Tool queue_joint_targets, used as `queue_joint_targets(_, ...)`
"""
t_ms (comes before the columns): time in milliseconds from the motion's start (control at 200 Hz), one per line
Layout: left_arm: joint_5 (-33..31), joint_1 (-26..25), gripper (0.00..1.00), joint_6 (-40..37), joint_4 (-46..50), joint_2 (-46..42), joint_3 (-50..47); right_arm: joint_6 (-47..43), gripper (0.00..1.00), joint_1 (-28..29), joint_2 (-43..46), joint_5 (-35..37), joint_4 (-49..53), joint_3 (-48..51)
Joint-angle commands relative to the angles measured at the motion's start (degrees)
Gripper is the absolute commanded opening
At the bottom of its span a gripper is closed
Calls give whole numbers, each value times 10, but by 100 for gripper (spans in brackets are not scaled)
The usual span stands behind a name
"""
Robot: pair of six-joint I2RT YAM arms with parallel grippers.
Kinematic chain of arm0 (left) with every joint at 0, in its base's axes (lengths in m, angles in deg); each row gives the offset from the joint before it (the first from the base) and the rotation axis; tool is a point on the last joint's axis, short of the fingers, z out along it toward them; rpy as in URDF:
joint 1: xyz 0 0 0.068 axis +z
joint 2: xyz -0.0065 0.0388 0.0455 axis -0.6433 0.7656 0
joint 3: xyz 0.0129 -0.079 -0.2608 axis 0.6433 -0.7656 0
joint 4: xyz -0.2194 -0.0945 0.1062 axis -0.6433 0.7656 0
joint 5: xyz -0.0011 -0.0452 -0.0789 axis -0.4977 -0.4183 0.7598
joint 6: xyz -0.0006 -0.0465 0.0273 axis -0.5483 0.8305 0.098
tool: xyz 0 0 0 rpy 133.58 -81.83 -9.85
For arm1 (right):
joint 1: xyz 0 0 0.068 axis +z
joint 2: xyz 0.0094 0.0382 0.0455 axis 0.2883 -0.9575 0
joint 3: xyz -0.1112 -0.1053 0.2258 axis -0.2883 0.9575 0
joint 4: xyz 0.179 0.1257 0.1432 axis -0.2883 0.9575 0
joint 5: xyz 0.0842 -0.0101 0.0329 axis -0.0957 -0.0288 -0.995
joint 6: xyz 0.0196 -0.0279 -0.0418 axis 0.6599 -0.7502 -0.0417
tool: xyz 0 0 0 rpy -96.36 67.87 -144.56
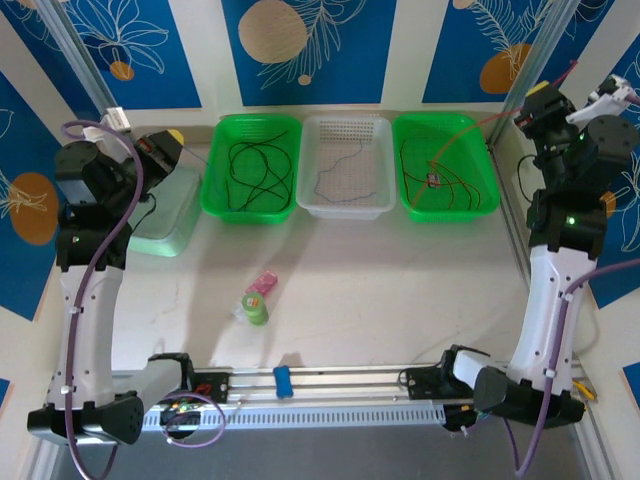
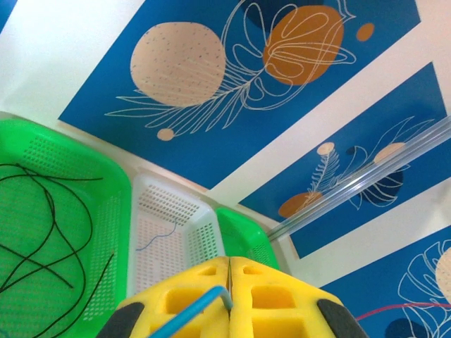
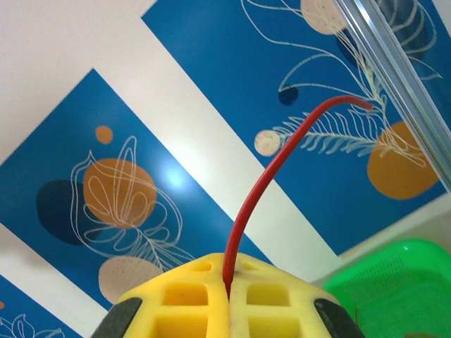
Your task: Untangle the cables
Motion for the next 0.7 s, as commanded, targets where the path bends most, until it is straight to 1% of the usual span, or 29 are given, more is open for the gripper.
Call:
queue_joint_targets(0, 13, -4, 0, 10, -34, 7, 26, -5, 0, 12, -47, 16, -49, -41)
queue_joint_targets(175, 11, -6, 0, 10, -35, 16, 38, -31, 0, 37, -145, 29, -56, -126)
queue_joint_targets(295, 10, -7, 0, 9, -33, 24, 51, -47, 0, 42, -204, 28, -48, -171)
queue_joint_targets(400, 12, -8, 0, 9, -30, 35, 70, -73, 0, 35, -239, 31, -46, -187)
queue_joint_targets(525, 11, -8, 0, 3, -24, 44, 87, -81, 0, 15, -268, 25, -30, -206)
queue_joint_targets(695, 11, -13, 0, 12, -39, 48, 78, -83, 0, 10, -286, 31, -19, -183)
